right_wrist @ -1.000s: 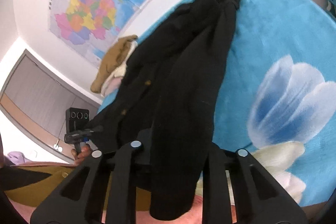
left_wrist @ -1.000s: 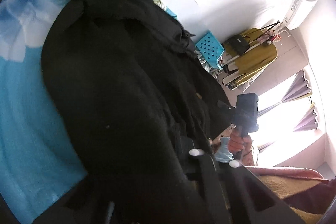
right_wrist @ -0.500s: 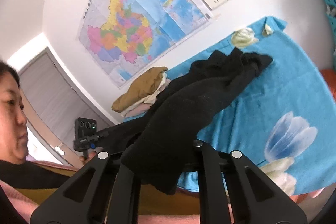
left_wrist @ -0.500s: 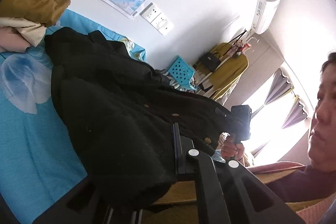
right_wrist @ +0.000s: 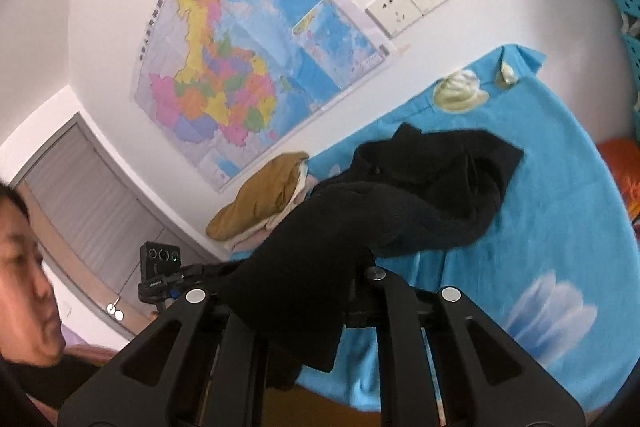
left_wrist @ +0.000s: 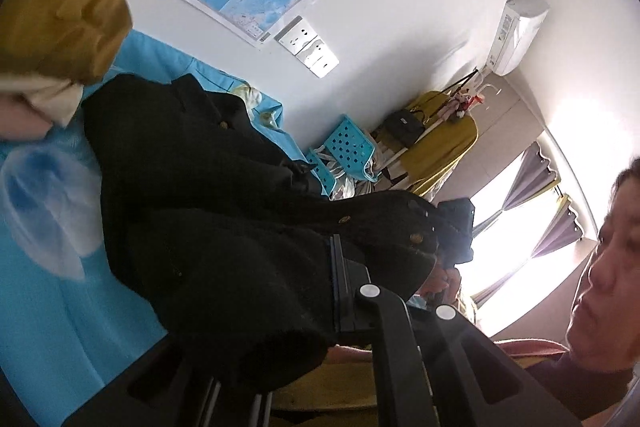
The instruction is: Fold large clothes
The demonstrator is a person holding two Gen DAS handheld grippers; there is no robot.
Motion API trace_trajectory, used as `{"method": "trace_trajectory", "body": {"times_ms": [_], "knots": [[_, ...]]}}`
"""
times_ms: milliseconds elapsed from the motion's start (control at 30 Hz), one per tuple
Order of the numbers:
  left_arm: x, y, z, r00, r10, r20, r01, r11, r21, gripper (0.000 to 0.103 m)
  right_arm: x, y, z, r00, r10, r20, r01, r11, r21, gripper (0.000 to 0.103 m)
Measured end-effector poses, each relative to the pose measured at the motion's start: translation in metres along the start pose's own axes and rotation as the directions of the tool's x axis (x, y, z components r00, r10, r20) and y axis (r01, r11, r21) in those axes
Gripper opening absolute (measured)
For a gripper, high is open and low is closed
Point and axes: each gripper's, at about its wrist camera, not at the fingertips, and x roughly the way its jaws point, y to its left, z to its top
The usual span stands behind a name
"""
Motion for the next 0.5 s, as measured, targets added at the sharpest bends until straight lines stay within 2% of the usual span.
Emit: {"method": "trace_trajectory", "body": {"times_ms": [67,333,500], "knots": [[0.002,-0.003,0.014,0.999,0.035,-0.01,-0.035,0.999,0.024,0.005,0.007,-0.001,0.013,1.0,-0.002,0.005,0.002,1.0,-0.002,0.011],[0.013,0.001,0.074,0.995,0.101,-0.018,-0.1,0.994,0.044,0.005,0.041,-0.015,0.071,0.999,-0.046,0.014,0.045,0.999,0.026,0.009],[0.023,0.01,0.103,0.989,0.147,-0.022,-0.146,0.989,0.026,0.005,0.068,-0.021,0.097,0.998,-0.055,-0.001,0.055,0.998,0.035,0.008]]}}
